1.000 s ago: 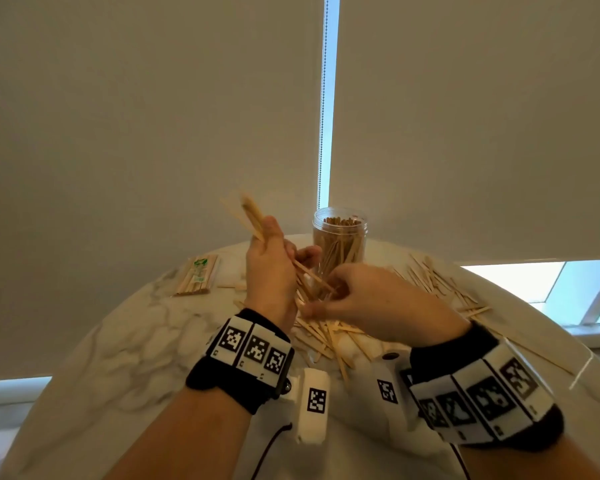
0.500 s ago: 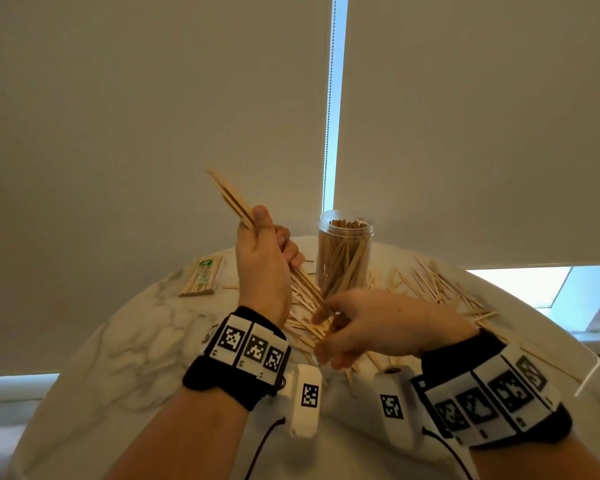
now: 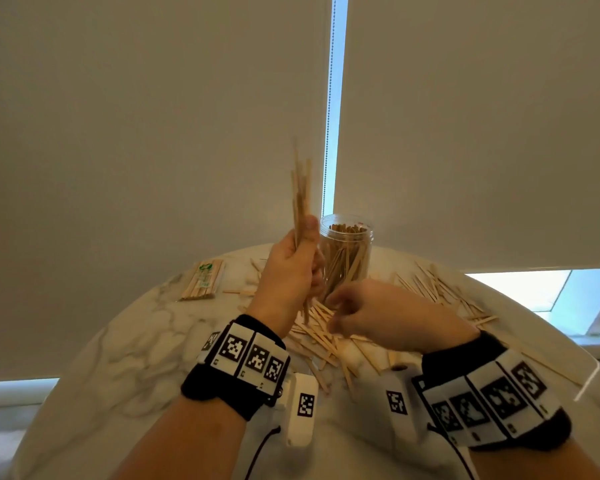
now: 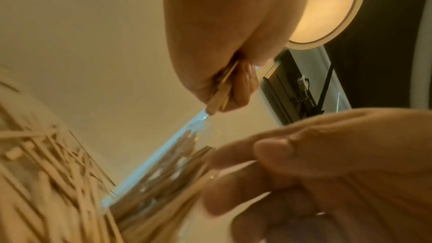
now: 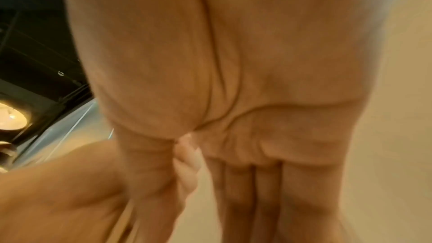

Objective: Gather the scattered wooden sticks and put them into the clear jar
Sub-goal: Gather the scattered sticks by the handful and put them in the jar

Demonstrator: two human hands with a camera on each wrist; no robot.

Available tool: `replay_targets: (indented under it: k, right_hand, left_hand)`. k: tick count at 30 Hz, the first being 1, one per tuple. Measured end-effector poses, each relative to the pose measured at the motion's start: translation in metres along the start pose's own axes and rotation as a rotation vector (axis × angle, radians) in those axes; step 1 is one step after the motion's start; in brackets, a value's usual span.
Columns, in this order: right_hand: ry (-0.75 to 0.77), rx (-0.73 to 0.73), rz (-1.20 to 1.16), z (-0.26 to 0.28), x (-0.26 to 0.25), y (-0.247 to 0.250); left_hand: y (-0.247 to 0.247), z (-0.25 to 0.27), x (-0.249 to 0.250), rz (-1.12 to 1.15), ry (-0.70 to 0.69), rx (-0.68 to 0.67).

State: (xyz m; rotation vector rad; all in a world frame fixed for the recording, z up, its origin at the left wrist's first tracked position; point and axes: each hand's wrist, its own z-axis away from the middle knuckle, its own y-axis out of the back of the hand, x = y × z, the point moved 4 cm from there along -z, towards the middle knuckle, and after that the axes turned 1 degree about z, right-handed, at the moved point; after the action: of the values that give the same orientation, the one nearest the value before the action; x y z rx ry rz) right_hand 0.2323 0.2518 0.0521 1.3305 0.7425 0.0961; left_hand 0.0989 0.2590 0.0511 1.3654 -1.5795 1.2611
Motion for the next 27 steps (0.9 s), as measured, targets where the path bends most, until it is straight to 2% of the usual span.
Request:
replay_targets:
  k: [1, 4, 6, 7, 8, 9, 12, 13, 14, 15, 17, 18, 20, 22, 25, 27]
  right_hand:
    - [-0.036, 0.139, -0.021, 0.000, 0.007, 0.010]
    - [-0.082, 0.644, -0.417, 0.011, 0.028, 0.048]
    - [-0.021, 0.877, -0.590, 0.026, 0.032, 0.068]
    - [-0.004, 0.932, -0.619, 0.033, 0.032, 0.075]
    - [0.002, 0.929, -0.604, 0.037, 0.030, 0.078]
    - [0.000, 0.860, -0.558, 0.037, 0.028, 0.077]
    - [-0.040, 0.378, -0.429, 0.018, 0.018, 0.048]
    - [-0.066, 0.294, -0.395, 0.015, 0.016, 0.040]
    - [-0.078, 0.291, -0.360, 0.014, 0.015, 0.038]
    - [-0.078, 0.348, -0.338, 0.013, 0.017, 0.040]
    - [-0.065, 0.553, -0.317, 0.018, 0.019, 0.051]
    - [-0.058, 0.597, -0.293, 0.019, 0.018, 0.054]
    - [-0.070, 0.509, -0.177, 0.015, 0.015, 0.046]
    - [-0.099, 0.406, 0.034, 0.008, 0.017, 0.032]
    - [-0.097, 0.391, 0.261, 0.005, 0.015, 0.025]
    - [-0.035, 0.395, 0.344, 0.005, 0.009, 0.025]
  left_hand:
    - [0.001, 0.001, -0.002, -0.120, 0.019, -0.058]
    - [0.000, 0.005, -0.009, -0.499, 0.013, -0.271]
    - [-0.004, 0.007, -0.013, -0.675, -0.005, -0.374]
    - [-0.007, 0.008, -0.015, -0.716, -0.013, -0.408]
    - [-0.012, 0.009, -0.015, -0.750, -0.021, -0.435]
    - [-0.018, 0.009, -0.016, -0.792, -0.046, -0.453]
    - [-0.034, 0.015, -0.016, -0.924, -0.110, -0.470]
    - [-0.035, 0.015, -0.018, -0.976, -0.116, -0.469]
    - [-0.035, 0.015, -0.018, -1.008, -0.107, -0.459]
    - [-0.032, 0.014, -0.019, -1.030, -0.093, -0.443]
    - [-0.026, 0.010, -0.018, -1.065, -0.096, -0.402]
    - [-0.026, 0.010, -0.017, -1.061, -0.099, -0.388]
    - [-0.031, 0.012, -0.015, -1.037, -0.122, -0.374]
    - [-0.035, 0.014, -0.017, -1.023, -0.109, -0.377]
    - [-0.033, 0.015, -0.019, -1.063, -0.083, -0.396]
    - [-0.033, 0.016, -0.019, -1.099, -0.049, -0.422]
